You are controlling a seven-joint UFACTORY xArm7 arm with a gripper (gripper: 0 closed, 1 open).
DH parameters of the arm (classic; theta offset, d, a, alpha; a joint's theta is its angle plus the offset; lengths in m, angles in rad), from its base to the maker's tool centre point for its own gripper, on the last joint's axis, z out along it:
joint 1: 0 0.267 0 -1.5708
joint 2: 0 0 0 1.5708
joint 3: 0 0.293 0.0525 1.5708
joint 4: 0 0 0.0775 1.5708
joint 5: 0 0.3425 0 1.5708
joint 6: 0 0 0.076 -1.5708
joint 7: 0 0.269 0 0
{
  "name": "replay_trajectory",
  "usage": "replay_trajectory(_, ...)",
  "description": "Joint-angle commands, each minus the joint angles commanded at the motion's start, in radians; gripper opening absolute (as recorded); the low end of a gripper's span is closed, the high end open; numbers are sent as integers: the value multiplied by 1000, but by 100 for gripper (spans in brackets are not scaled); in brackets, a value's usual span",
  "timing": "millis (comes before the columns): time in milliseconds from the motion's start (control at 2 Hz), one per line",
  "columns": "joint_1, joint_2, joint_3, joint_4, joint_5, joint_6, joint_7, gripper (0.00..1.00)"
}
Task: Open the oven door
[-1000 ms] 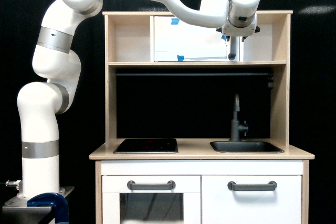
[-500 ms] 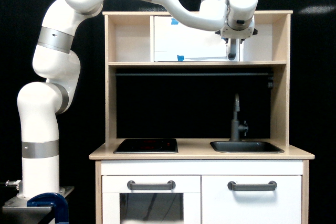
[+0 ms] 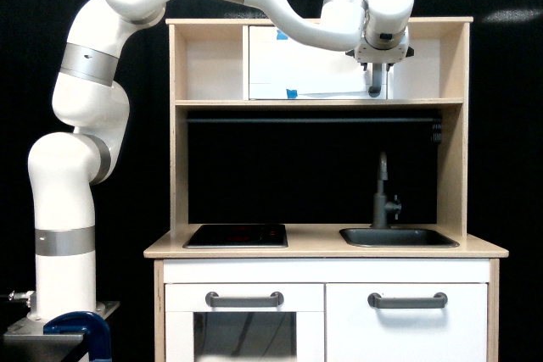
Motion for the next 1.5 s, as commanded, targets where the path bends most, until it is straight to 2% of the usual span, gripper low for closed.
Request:
replay_trajectory(500, -8, -4, 5, -3, -1, 4, 1, 0)
replay_trajectory(1500, -17, 20, 15, -1, -4, -3, -20, 0)
